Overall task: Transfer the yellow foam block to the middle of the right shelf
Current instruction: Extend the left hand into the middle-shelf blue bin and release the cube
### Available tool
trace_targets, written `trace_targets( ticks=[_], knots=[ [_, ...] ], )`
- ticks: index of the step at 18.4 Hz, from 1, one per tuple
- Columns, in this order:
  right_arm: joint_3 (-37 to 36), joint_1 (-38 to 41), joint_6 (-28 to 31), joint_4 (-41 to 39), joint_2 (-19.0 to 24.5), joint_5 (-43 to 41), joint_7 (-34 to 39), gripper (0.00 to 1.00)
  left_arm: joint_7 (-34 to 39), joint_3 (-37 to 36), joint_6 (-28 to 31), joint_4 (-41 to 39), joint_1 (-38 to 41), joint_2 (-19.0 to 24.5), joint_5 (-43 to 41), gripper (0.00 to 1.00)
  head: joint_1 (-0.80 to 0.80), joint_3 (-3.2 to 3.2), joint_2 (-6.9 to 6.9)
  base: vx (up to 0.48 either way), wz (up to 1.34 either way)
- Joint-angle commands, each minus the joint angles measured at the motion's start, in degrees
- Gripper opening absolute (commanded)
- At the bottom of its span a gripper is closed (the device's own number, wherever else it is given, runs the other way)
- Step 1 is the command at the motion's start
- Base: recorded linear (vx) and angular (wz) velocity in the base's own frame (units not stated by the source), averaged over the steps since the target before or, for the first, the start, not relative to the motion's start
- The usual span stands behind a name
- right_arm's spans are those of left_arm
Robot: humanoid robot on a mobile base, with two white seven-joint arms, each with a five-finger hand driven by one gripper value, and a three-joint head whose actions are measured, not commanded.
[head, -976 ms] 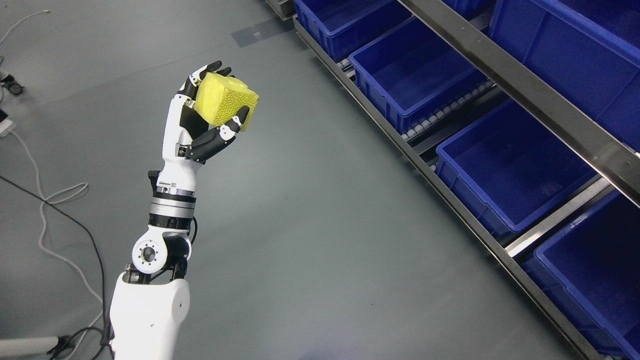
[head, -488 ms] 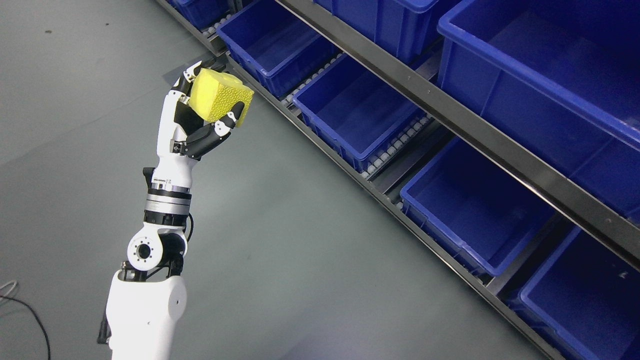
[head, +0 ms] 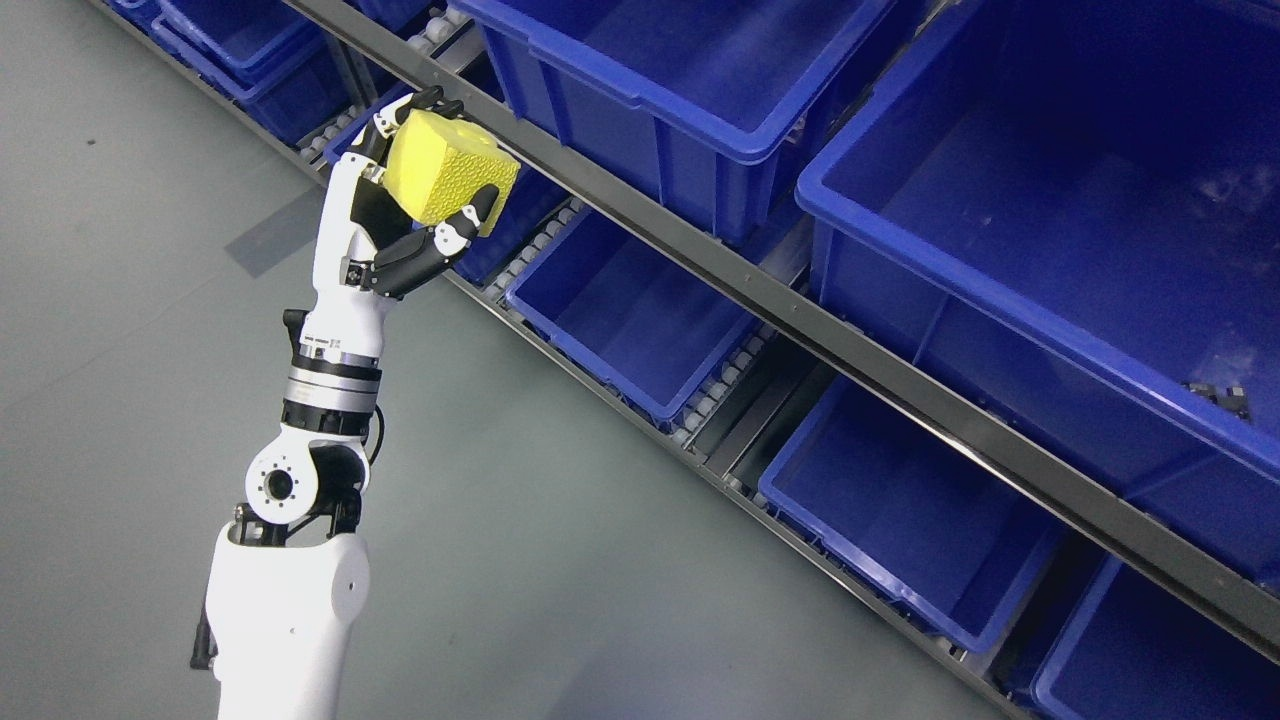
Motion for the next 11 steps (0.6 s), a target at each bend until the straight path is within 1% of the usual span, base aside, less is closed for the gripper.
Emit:
trace_targets(
  ticks=[1,2,4,7,10,11],
  knots=[
    [0.0,0.1,0.0,-1.0,-1.0,0.2,0.0,1.0,-0.7,0.8,6.9,-1.9,-10.1,1.0,0.0,0.45,0.0,0.0,0.0,0.324,-0.24],
    [-0.1,0.1,0.0,-1.0,-1.0,0.2,0.0,1.0,-0.6,1.8,12.0,-1.3,-13.8,1.0,-0.1,0.45,0.0,0.0,0.0,0.288,-0.23],
    [0.0,0.1,0.0,-1.0,-1.0,0.2,0.0,1.0,0.6,2.8,19.9,1.4,-20.4,1.0,-0.3,0.45,0.0,0.0,0.0,0.258,-0.22],
    [-0.1,0.1,0.0,-1.0,-1.0,0.2,0.0,1.0,3.6,2.6,28.8,7.4,-28.3,1.0,-1.4,0.45,0.0,0.0,0.0,0.215,-0.19],
    [0.0,0.1,0.0,-1.0,-1.0,0.2,0.0,1.0,3.5,1.3,34.8,13.4,-33.4,1.0,-2.1,0.45,0.0,0.0,0.0,0.169,-0.18],
    [0.0,0.1,0.0,-1.0,-1.0,0.2,0.0,1.0,3.4,-0.2,35.5,15.3,-34.2,1.0,-2.1,0.45,0.0,0.0,0.0,0.148,-0.18]
  ],
)
